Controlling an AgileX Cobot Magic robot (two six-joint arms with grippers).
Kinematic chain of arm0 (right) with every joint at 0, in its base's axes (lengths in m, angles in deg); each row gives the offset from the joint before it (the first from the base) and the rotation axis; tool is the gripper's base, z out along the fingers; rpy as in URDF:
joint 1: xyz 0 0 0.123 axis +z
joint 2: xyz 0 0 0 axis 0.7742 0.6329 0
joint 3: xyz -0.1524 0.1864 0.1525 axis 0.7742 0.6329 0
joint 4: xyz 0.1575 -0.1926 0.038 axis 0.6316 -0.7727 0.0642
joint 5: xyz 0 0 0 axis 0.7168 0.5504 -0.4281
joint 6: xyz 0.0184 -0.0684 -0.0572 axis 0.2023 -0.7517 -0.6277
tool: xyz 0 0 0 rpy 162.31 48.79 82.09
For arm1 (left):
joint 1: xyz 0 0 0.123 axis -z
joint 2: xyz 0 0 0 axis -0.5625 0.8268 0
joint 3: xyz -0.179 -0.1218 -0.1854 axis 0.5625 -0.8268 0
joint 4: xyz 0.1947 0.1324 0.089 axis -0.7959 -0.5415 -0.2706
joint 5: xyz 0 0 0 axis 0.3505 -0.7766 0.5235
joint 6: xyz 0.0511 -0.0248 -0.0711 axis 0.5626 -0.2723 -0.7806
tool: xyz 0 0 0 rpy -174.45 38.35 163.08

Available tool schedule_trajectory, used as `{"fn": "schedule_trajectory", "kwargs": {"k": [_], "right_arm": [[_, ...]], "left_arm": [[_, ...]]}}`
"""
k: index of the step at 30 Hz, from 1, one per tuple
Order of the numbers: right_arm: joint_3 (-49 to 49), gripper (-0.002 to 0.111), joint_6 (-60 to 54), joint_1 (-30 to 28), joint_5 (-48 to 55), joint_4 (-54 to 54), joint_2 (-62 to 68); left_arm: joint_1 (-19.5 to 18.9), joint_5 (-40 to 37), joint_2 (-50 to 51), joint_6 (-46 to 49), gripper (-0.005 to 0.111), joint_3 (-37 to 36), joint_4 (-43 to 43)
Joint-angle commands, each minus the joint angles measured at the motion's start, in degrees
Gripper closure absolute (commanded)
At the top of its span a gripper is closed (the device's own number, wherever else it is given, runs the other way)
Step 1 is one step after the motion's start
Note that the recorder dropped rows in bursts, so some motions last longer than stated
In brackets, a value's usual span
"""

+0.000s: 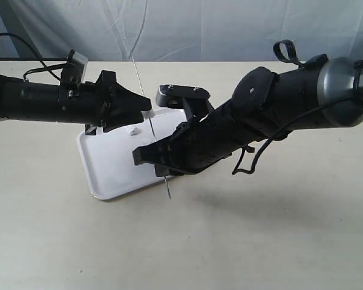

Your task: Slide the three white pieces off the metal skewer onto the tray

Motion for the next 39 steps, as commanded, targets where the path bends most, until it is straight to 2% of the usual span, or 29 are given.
{"fn": "schedule_trajectory", "kwargs": {"k": [1,5,13,19,25,32,39], "right_arm": [[-0.28,0.109,-0.99,-0.18,0.44,0.6,-0.11],[-0.28,0.109,-3.0,-0.18,0.6,2.81,-0.11],[-0.28,0.109,-4.13,-0.18,0.82,3.61,-0.11],[-0.28,0.109,-4.13,-0.18,1.09,3.61,-0.11],[-0.28,0.109,-4.13,-0.18,3.11,2.47,-0.11],[-0.28,0.109,-3.68,-0.18,8.65,-1.44,-0.11],[0.37,0.109,4.07,-0.18,12.47,-11.37,-0.11]], "left_arm": [[0.02,-0.22,0.1,0.34,0.069,0.24,0.96],[0.02,-0.22,0.1,0.95,0.073,0.24,0.57],[0.02,-0.22,0.1,0.95,0.073,0.24,0.3],[0.02,-0.58,0.1,0.95,0.085,0.24,0.3],[0.02,-0.22,0.1,1.03,0.085,0.24,0.9],[0.02,2.57,0.1,1.19,0.085,0.24,3.88],[0.02,7.18,0.1,1.19,0.085,0.24,3.88]]}}
